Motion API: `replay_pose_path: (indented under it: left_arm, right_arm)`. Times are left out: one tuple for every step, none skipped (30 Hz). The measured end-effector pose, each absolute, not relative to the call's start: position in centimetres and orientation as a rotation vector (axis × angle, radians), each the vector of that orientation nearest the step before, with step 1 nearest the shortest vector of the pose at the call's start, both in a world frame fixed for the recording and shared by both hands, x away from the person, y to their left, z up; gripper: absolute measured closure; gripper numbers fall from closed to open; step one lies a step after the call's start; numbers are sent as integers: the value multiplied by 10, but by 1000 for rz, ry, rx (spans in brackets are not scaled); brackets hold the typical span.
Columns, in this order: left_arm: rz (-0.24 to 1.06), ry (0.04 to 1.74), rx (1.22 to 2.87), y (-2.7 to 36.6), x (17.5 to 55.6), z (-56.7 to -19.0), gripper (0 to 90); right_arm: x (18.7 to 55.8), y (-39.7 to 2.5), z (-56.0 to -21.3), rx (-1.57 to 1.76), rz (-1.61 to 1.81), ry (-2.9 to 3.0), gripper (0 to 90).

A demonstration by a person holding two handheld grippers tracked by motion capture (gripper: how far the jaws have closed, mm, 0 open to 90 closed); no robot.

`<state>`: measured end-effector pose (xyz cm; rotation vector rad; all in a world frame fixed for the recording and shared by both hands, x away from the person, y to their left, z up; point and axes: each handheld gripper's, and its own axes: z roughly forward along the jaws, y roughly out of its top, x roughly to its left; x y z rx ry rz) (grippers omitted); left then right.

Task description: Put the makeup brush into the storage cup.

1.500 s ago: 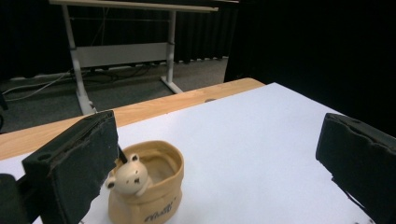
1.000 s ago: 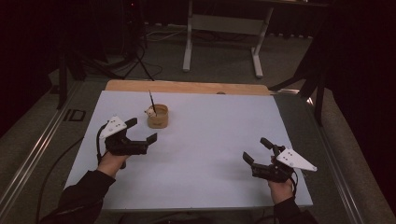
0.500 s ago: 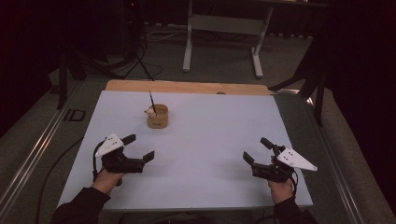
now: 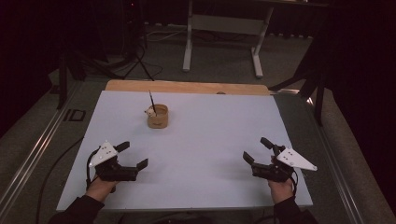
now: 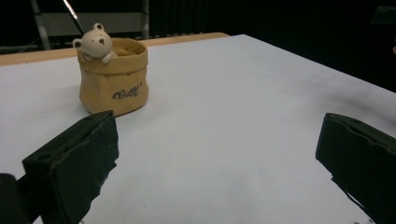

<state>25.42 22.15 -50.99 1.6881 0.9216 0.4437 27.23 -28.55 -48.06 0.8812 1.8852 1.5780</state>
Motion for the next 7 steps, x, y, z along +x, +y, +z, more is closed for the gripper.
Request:
replay_pose_path:
  left_arm:
    - [446,925,1685,222,254,-510,4]
    - [444,924,1684,223,254,-511,4]
    - [448,925,1685,223,254,-511,4]
    - [443,924,1682,223,254,-511,4]
    - [437,928,1672,223,254,-512,4]
    - [438,929,1673,223,254,-512,4]
    - [438,929,1673,223,254,-512,4]
  right_arm:
    - [272,-286,-481,881,1579,1884,124]
    - [272,-286,-481,880,1579,1885,124]
    - [272,-286,-480,880,1579,1883,124]
    - [272,-286,-480,880,1581,1881,124]
    - [272,-286,-480,880,1579,1881,124]
    - [272,-286,-480,880,1578,1881,124]
    - [272,-286,-480,880,1578,1881,124]
